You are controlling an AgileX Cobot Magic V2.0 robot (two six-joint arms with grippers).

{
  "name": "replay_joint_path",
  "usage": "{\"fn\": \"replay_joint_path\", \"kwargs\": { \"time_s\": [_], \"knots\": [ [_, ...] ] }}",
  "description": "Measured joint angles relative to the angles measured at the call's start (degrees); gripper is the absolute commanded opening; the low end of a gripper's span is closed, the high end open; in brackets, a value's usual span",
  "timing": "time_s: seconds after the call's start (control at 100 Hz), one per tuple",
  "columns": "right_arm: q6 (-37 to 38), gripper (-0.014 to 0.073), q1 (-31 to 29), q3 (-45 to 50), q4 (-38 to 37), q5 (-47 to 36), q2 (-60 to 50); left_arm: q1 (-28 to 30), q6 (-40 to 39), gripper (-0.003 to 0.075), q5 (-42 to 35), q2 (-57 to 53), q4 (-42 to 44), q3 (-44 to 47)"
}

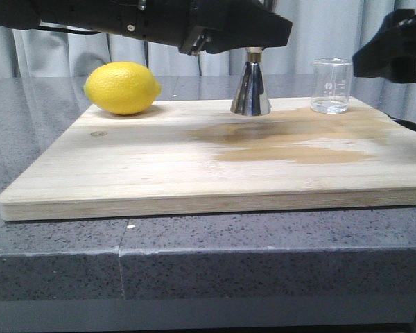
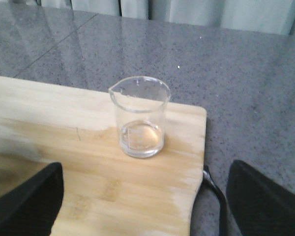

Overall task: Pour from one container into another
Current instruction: 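Lower the beaker back onto the board and open the right gripper, then lower the jigger onto the board, release it, and withdraw the left gripper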

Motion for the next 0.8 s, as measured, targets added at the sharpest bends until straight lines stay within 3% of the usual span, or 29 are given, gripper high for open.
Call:
{"fn": "replay_joint_path", "kwargs": {
  "time_s": [0.16,0.6,0.8],
  "knots": [
    [0.0,0.0603,0.0,0.1,0.0,5.5,-4.8,0.0,0.0,0.0264,0.0,0.0,0.0,0.0],
    [0.0,0.0603,0.0,0.1,0.0,6.6,-7.9,0.0,0.0,0.0264,-0.3,0.0,0.0,0.0],
    [0.0,0.0603,0.0,0.1,0.0,6.7,-7.9,0.0,0.0,0.0264,-5.6,0.0,0.0,0.0]
  ]
}}
